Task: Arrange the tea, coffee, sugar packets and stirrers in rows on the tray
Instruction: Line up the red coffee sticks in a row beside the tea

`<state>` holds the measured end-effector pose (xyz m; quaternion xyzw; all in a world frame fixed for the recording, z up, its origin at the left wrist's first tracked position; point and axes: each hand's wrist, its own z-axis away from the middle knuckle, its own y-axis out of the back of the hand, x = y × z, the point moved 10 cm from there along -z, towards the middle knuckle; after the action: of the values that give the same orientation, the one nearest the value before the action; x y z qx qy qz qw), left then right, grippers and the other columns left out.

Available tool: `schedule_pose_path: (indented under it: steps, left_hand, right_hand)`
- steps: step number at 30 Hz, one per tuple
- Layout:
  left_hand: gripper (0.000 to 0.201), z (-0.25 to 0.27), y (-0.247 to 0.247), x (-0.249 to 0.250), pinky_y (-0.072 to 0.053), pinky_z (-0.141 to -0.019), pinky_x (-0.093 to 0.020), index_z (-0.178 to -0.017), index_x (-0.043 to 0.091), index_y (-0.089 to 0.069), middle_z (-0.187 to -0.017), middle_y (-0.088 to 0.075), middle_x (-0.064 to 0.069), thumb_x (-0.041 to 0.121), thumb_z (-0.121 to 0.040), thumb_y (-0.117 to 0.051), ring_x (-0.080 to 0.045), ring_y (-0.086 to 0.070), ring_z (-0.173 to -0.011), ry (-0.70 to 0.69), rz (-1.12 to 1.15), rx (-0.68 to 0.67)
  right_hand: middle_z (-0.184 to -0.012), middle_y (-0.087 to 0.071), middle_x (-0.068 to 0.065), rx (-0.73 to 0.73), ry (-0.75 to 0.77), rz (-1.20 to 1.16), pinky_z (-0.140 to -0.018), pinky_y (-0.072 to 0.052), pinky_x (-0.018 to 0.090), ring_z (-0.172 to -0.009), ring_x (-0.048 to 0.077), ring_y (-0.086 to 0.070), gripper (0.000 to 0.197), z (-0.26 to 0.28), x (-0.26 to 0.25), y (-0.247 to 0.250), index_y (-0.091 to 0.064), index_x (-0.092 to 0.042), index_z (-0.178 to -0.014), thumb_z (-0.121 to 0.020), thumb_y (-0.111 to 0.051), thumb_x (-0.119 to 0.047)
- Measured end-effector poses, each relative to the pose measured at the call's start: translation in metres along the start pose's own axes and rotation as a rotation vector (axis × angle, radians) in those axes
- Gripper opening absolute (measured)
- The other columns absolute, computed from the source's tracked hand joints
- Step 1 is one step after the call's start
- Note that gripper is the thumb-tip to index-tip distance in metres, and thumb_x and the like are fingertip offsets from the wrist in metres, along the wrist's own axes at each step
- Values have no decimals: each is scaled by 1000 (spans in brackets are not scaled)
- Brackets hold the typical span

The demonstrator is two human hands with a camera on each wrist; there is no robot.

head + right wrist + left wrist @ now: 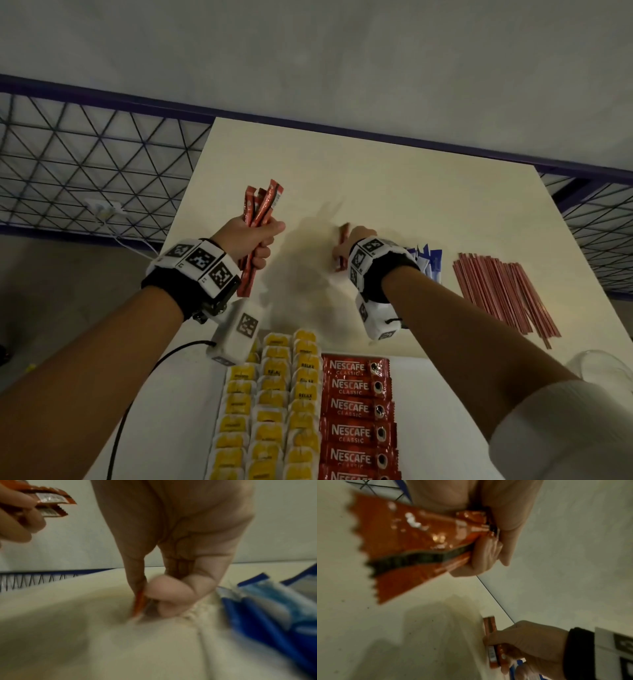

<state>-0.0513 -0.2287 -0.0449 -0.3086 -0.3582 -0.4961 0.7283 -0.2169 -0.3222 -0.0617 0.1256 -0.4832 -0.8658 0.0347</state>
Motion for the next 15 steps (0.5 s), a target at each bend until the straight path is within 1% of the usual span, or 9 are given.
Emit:
schedule_pose_path:
  steps: [1, 2, 4, 6, 8, 10, 12, 13, 15]
  left_hand:
    - [22, 2, 0, 1, -27, -33, -13, -72, 18, -47, -43, -36, 7, 13, -90, -59, -4, -32, -32, -7, -26, -9]
    - [21, 4, 1, 1, -27, -33, -13, -72, 18, -48, -44, -36, 7, 13, -89, -60, -4, -31, -32, -9, -44, -13]
    - [19, 10, 3, 0, -26, -32, -13, -74, 17, -49, -46, -35, 6, 14, -88, -61, -4, -30, -32, -4, -65, -5]
    - [17, 19, 5, -2, -24, -32, -13, -76, 17, -50, -47, -33, 5, 19, -87, -63, -4, -28, -32, 17, -92, 9]
    - [17, 32, 4, -3, -23, -32, -13, -83, 13, -55, -49, -32, 4, 27, -87, -63, -4, -27, -32, 44, -127, 10]
    - [27, 47, 0, -4, -23, -33, -12, -88, 10, -59, -48, -32, 5, 37, -87, -61, -4, -27, -32, 70, -135, -4]
    - [36, 64, -7, -6, -22, -32, -12, -89, 10, -61, -44, -32, 6, 46, -84, -59, -4, -26, -31, 98, -118, -31]
    - [39, 72, -11, -7, -21, -33, -12, -89, 9, -61, -43, -32, 7, 48, -83, -59, -4, -25, -31, 106, -111, -45]
    - [37, 89, -21, -8, -20, -33, -12, -87, 9, -62, -43, -31, 6, 45, -83, -61, -5, -25, -31, 99, -100, -72]
  right_hand:
    - [-115, -55, 13, -12, -27, -61, -80, -45, 34, -87, 22, -45, 34, 3, -1, -1, -54, -7, -115, -86, -62, -22]
    - [-107, -56, 13, -7, -33, -149, -76, -42, 32, -86, 22, -45, 36, 5, -4, -1, -55, -5, -117, -87, -61, -23]
    - [-86, -60, 11, -50, -29, -339, -72, -47, 34, -79, 27, -55, 25, 17, -17, -1, -57, -3, -101, -88, -60, -25]
    - [-72, -61, 12, -105, 11, -525, -63, -54, 38, -63, 28, -60, 12, 29, -31, -4, -50, -8, -83, -89, -58, -15]
    - [-64, -59, 10, -133, 81, -662, -51, -51, 33, -50, 21, -54, 22, 49, -40, -5, -39, -16, -76, -89, -54, -7]
    - [-63, -53, 4, -82, 202, -605, -47, -40, 25, -51, 18, -46, 28, 72, -47, 3, -34, -20, -72, -89, -52, -7]
    - [-65, -43, -2, 6, 314, -485, -52, -30, 22, -61, 20, -39, 34, 96, -51, 13, -30, -23, -68, -87, -53, -8]
    - [-65, -39, -3, 33, 350, -441, -53, -28, 23, -64, 20, -37, 36, 108, -52, 16, -29, -24, -66, -86, -54, -8]
    - [-64, -37, -4, 68, 434, -401, -53, -26, 22, -60, 16, -35, 38, 133, -53, 21, -28, -24, -65, -85, -55, -7]
